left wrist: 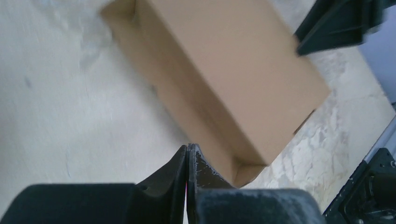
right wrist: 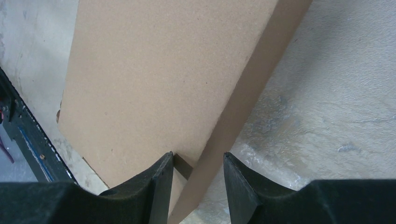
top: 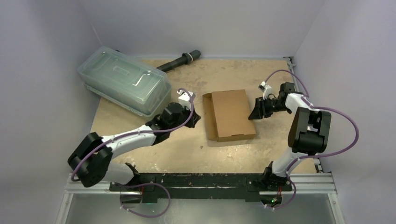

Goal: Fold the paper box

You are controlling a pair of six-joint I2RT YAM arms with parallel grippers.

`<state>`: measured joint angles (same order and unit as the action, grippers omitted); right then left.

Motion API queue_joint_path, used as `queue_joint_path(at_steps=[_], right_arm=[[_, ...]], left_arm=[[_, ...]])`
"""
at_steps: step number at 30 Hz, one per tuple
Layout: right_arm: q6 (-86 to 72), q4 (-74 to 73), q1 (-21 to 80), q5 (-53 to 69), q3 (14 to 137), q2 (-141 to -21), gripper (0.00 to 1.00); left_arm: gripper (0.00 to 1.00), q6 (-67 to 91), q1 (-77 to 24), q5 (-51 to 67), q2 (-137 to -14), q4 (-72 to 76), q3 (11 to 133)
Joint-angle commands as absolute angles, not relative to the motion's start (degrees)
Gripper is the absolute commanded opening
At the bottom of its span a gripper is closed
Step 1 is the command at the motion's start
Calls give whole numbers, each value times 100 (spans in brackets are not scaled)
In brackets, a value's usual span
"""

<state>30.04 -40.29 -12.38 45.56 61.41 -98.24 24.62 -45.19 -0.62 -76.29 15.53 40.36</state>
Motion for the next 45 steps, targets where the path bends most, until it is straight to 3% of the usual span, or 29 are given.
queue_joint_path(at_steps=[1, 9, 16, 23, 30, 39, 45], right_arm=[[3173, -4087, -1186, 4113, 6108, -9800, 46], [3158, -4087, -1187, 4118, 6104, -9785, 46], [3160, -4089, -1160, 4114, 6108, -9773, 46], [3154, -4087, -1127, 4104, 6100, -9773, 46], [3146, -4052, -1134, 4063, 6090, -9760, 46], [3149, -4042, -1134, 4025, 6091, -9773, 46], [3129, -4034, -1106, 4008, 6100, -9795, 46]], left_arm=[[0, 4131, -4544, -27, -8135, 1149, 3652], [0, 4980, -5007, -346, -9090, 1210, 4075], [0, 5012, -5367, 120, -10143, 1473, 5198], [0, 4837, -5489, 399, -10359, 1136, 6318], [0, 4093, -5456, 224, -10176, 527, 6292], [14, 3062, -4497, -493, -9620, -425, 5549], [11, 2947, -3894, -882, -10624, -641, 6761]])
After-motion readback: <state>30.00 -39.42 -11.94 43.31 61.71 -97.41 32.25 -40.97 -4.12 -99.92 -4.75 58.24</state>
